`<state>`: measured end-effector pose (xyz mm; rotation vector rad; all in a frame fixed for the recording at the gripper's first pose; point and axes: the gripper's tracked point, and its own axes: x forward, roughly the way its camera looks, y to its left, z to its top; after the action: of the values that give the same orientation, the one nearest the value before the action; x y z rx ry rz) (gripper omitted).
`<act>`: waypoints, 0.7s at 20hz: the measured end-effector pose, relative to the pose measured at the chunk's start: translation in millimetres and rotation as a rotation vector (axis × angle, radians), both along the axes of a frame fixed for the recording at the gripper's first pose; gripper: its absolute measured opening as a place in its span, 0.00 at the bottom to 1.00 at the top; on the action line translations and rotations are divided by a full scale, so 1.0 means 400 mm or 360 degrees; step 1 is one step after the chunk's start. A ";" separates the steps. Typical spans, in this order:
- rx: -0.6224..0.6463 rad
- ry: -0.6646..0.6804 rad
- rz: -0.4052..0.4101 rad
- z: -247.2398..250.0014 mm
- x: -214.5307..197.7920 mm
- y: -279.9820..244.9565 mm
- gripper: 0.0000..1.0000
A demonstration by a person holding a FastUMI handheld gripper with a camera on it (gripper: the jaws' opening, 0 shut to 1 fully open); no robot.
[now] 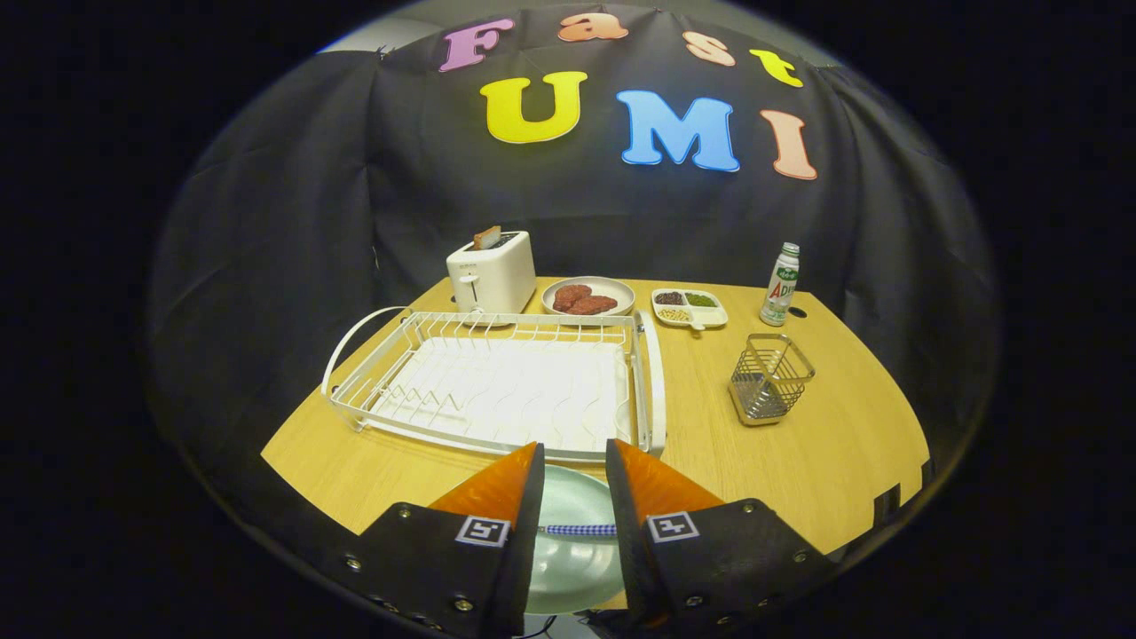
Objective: Take the plate from the dish rack, then take the spoon from the basket and place it into the plate.
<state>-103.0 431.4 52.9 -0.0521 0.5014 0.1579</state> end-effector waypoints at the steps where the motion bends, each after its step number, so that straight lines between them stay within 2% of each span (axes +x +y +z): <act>1: -0.0031 -0.0017 -0.0009 0.012 0.004 -0.010 0.42; 5: -0.0108 -0.0150 -0.0034 0.114 0.037 -0.051 0.42; 14: -0.0161 -0.0745 -0.0080 0.511 0.115 -0.153 0.42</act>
<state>-57.0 370.0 257.4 -0.1706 0.0428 0.0667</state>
